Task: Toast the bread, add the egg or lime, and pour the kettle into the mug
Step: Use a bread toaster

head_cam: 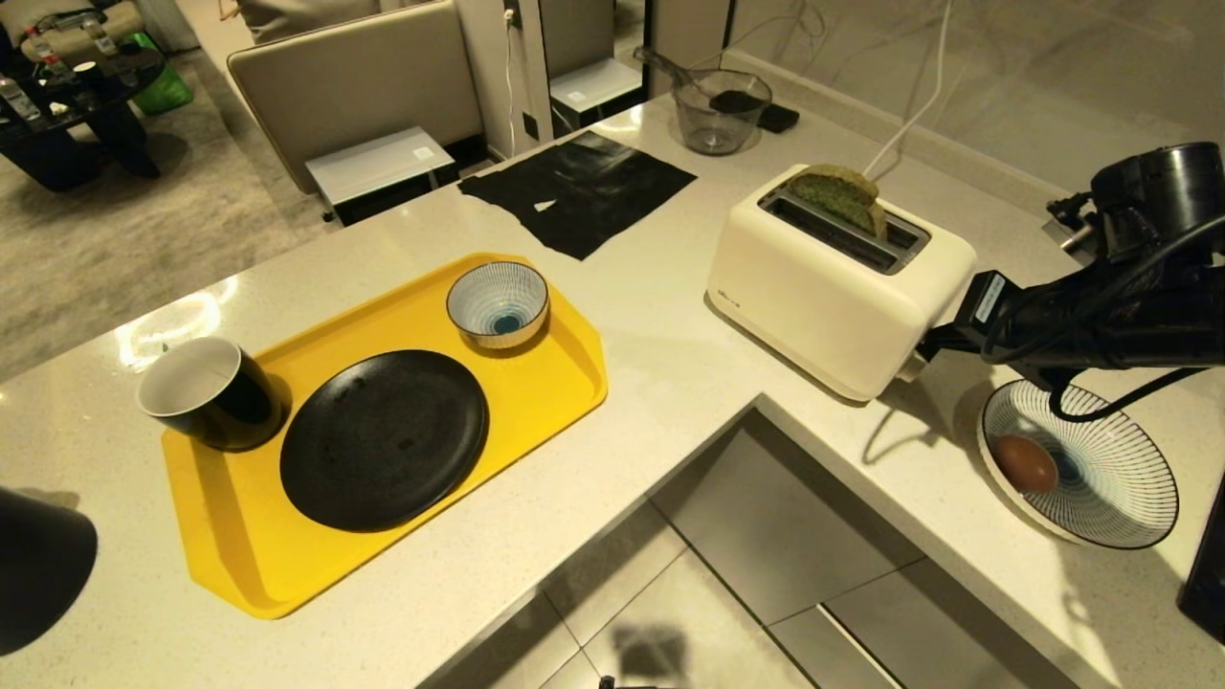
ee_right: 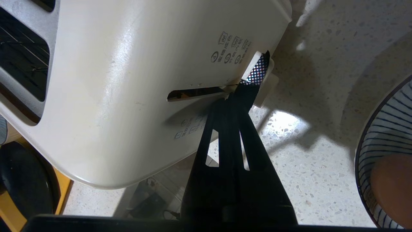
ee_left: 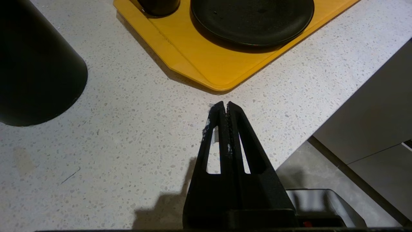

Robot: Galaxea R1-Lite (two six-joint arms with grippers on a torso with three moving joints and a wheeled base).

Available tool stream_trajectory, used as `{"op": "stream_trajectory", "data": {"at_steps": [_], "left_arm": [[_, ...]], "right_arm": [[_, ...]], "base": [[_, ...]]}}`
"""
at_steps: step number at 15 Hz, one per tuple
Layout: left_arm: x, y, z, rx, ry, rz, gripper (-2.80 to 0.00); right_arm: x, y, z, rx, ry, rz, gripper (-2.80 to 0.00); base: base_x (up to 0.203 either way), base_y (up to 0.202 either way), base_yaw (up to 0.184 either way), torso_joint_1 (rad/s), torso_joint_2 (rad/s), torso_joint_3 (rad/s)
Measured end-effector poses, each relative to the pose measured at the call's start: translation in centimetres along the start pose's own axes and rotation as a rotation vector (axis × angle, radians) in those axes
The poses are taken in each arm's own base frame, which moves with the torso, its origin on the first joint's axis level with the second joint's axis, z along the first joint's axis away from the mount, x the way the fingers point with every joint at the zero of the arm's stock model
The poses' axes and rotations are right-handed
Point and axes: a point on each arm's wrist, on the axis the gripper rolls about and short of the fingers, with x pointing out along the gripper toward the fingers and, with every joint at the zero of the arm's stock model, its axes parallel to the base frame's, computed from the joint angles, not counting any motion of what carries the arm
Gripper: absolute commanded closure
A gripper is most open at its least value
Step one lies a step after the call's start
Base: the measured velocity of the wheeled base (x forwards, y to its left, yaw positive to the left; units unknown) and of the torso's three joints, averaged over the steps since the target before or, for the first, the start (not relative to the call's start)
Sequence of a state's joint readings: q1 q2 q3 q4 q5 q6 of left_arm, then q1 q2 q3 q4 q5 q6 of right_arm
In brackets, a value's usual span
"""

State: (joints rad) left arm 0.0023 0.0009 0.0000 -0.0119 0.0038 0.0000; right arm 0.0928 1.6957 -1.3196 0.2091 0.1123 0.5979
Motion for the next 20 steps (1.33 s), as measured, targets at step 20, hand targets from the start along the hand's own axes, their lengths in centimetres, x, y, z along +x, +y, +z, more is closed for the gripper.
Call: {"op": "stream_trajectory", "data": {"at_steps": [20], "left_arm": [[0.00, 0.00, 0.00, 0.000, 0.000, -0.001, 0.00]], "right_arm": [[0.10, -0.09, -0.14, 0.000, 0.007, -0.004, 0.00]], "base": [[0.000, 0.000, 0.000, 0.000, 0.00, 0.000]]}}
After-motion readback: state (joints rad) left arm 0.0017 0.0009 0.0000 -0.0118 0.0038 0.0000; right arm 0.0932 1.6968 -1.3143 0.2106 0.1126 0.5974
